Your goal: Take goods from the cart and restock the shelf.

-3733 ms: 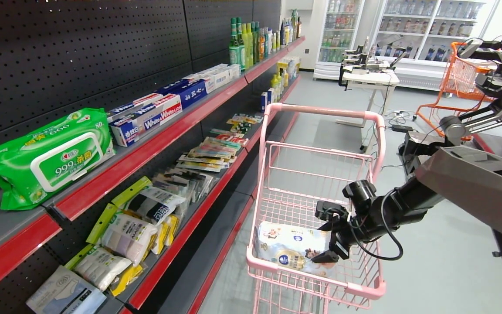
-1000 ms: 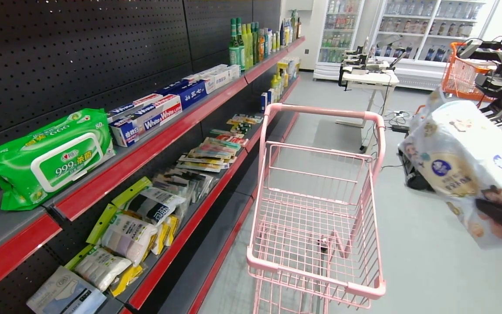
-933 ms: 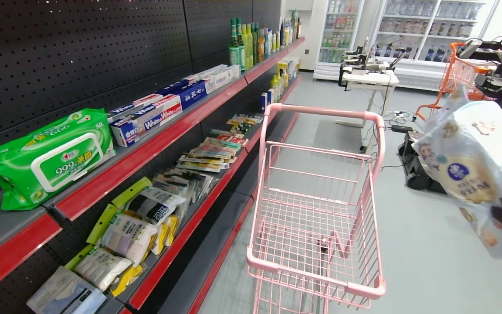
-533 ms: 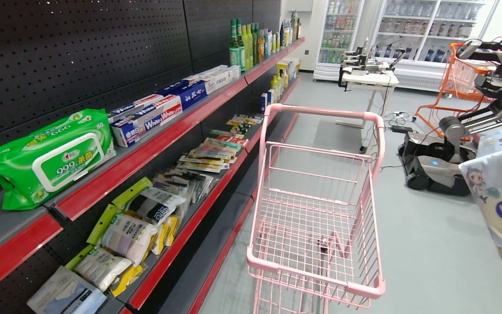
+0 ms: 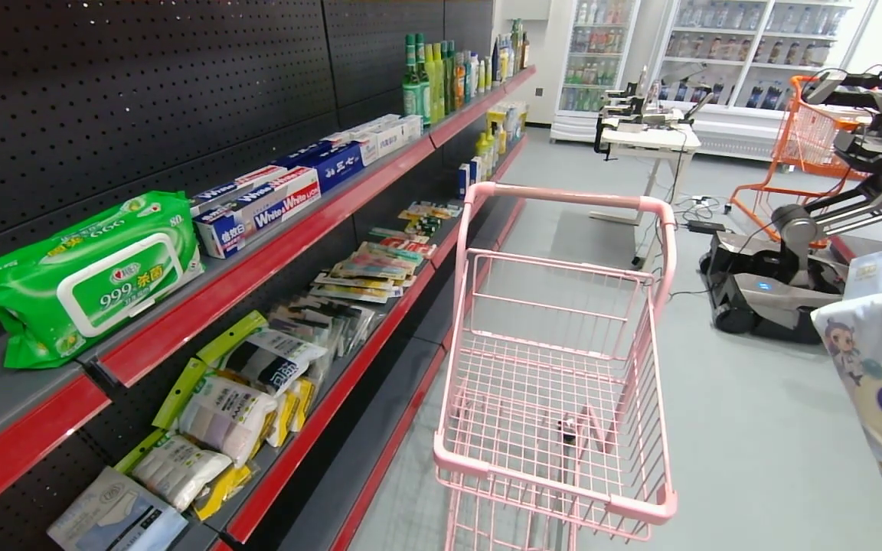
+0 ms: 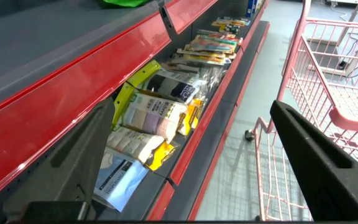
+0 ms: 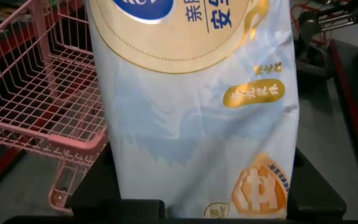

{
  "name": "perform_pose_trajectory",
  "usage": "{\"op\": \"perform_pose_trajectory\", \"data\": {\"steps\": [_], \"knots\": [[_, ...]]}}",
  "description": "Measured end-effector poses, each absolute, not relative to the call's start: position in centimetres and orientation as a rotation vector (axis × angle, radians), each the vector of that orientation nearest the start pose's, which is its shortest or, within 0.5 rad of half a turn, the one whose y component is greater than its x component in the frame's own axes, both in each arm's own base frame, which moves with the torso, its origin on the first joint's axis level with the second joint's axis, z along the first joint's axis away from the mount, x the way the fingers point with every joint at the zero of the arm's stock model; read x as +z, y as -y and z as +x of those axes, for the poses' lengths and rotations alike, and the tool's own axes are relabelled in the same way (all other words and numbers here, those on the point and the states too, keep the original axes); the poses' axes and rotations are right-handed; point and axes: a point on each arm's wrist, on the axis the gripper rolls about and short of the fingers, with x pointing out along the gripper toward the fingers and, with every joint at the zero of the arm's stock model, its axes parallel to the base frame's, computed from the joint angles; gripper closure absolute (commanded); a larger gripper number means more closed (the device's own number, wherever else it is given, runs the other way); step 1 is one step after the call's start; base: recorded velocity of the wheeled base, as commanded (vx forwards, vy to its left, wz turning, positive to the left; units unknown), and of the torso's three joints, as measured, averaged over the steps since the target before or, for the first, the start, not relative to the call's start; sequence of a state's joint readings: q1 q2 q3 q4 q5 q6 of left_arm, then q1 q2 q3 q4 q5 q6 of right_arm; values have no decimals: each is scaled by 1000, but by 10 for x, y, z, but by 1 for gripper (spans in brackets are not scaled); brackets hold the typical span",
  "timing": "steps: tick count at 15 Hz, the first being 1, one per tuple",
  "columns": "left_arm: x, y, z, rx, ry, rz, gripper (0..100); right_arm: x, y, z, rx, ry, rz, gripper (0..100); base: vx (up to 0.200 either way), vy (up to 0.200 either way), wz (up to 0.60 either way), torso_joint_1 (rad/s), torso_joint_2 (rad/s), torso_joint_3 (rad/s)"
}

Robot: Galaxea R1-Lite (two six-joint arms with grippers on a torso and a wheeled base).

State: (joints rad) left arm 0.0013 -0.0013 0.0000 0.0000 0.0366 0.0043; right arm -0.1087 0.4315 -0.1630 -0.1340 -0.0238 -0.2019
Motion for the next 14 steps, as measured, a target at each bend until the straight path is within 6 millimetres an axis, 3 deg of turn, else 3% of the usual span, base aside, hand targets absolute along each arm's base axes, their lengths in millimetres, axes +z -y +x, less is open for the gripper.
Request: {"op": "perform_pose_trajectory", "data": {"steps": [14], "knots": [[75,-1,-23,37,1,6,0,135,2,16,-99,-149,-260,100,0,0,0,196,-418,-226]]}}
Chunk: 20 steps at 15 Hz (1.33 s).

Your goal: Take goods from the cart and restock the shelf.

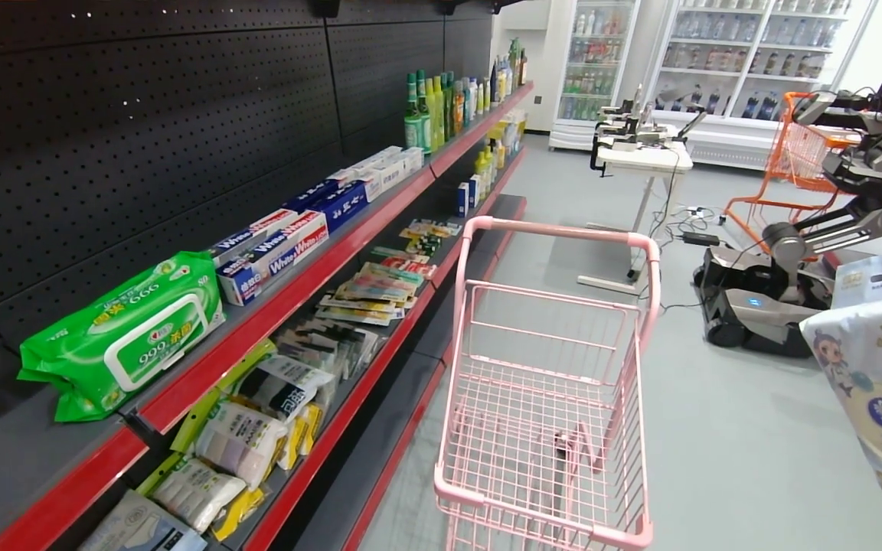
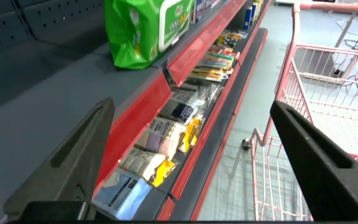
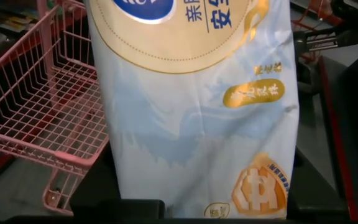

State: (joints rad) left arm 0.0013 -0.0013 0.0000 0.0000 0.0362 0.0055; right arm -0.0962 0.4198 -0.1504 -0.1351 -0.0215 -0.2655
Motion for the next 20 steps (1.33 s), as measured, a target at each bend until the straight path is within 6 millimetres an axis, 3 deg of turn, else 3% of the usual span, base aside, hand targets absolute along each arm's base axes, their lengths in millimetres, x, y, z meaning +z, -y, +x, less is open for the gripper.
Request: {"op": "perform_pose_trajectory", "data": {"steps": [20], "knots": [[75,-1,-23,34,1,8,0,134,2,20,-67,-179,-273,100,0,0,0,141,-291,-152]]}}
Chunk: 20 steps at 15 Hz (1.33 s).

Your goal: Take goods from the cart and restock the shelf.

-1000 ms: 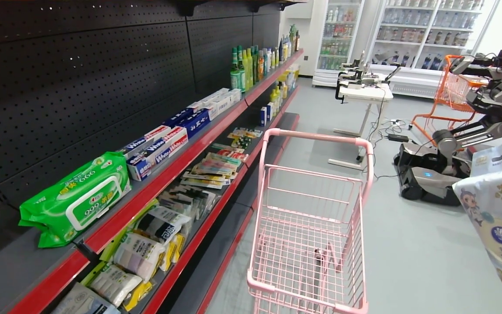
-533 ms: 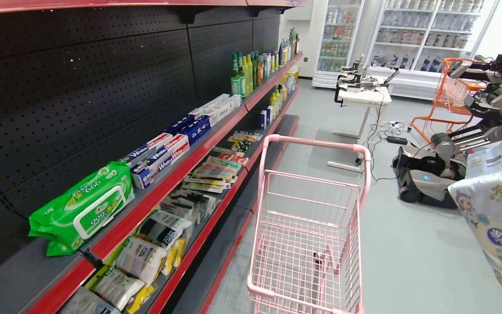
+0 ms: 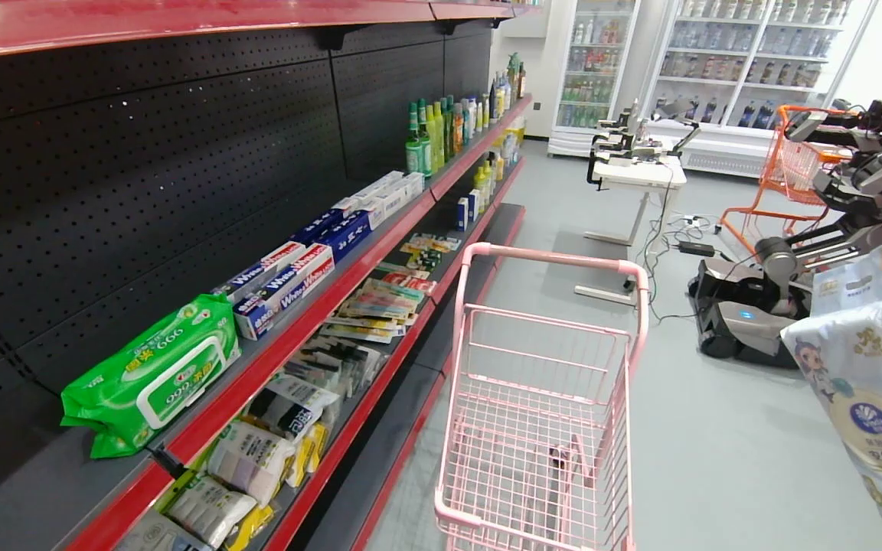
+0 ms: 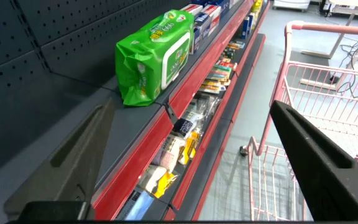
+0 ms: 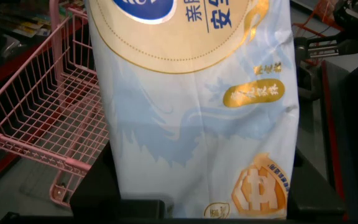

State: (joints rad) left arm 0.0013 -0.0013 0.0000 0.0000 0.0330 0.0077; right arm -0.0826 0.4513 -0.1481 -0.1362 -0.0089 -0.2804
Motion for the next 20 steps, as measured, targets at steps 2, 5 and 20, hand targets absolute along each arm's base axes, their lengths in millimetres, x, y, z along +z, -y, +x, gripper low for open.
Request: {"op": "perform_pose_trajectory", "data": {"steps": [2,5,20], "knots": [[75,-1,-23,34,1,7,0,134,2,21,-65,-181,-274,100,0,0,0,81,-171,-78],[75,-1,-23,34,1,8,0,135,2,21,-64,-184,-274,100,0,0,0,85,-155,-89],[75,-1,-23,35,1,7,0,129,2,23,-60,-211,-301,100,0,0,400,14,-21,-11]]}}
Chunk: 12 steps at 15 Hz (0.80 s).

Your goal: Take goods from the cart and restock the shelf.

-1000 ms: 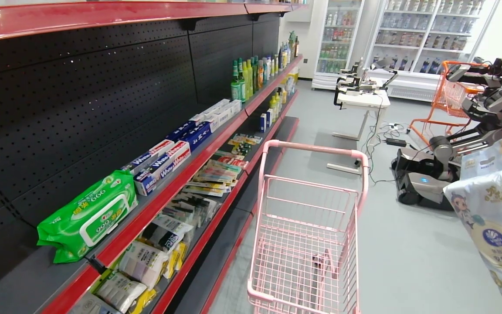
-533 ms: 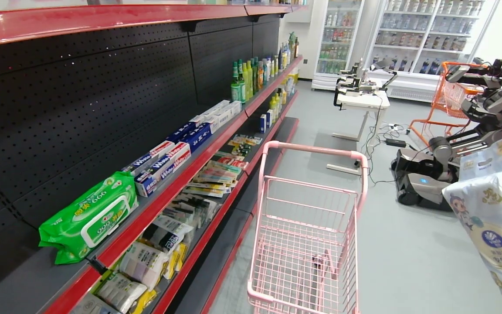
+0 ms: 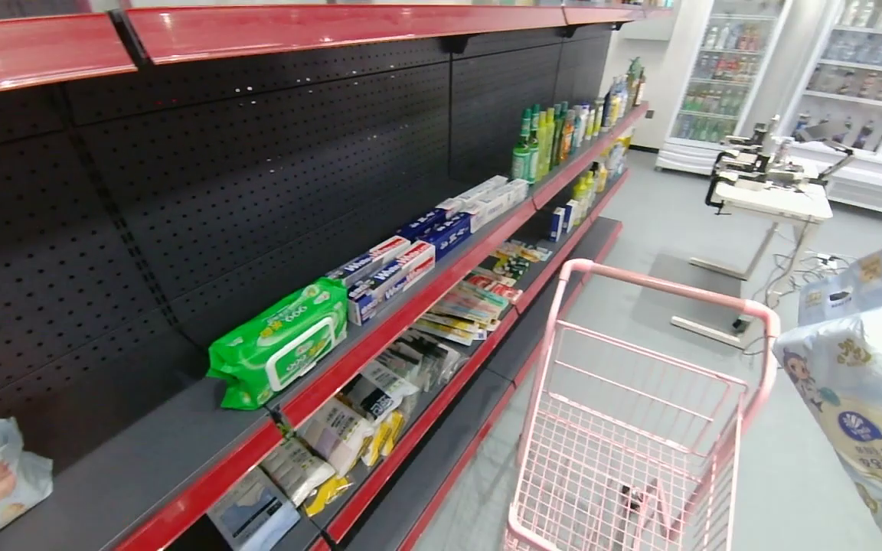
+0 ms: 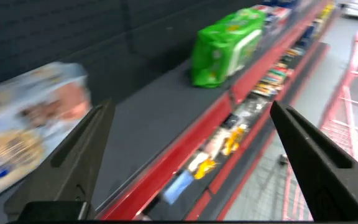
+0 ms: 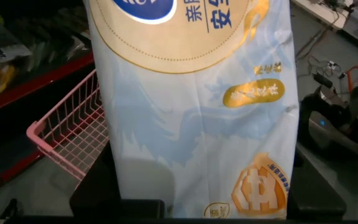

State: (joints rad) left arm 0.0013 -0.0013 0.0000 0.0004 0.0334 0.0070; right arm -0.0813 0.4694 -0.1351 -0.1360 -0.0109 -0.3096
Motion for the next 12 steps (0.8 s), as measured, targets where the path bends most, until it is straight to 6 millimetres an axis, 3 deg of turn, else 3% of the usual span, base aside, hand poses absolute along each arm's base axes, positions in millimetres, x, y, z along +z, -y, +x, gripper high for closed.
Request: {"op": "perform_pose_trajectory", "data": {"steps": [12], "knots": [[75,-1,-23,34,1,6,0,128,2,22,-56,-214,-309,100,0,0,600,2,2,2]]}}
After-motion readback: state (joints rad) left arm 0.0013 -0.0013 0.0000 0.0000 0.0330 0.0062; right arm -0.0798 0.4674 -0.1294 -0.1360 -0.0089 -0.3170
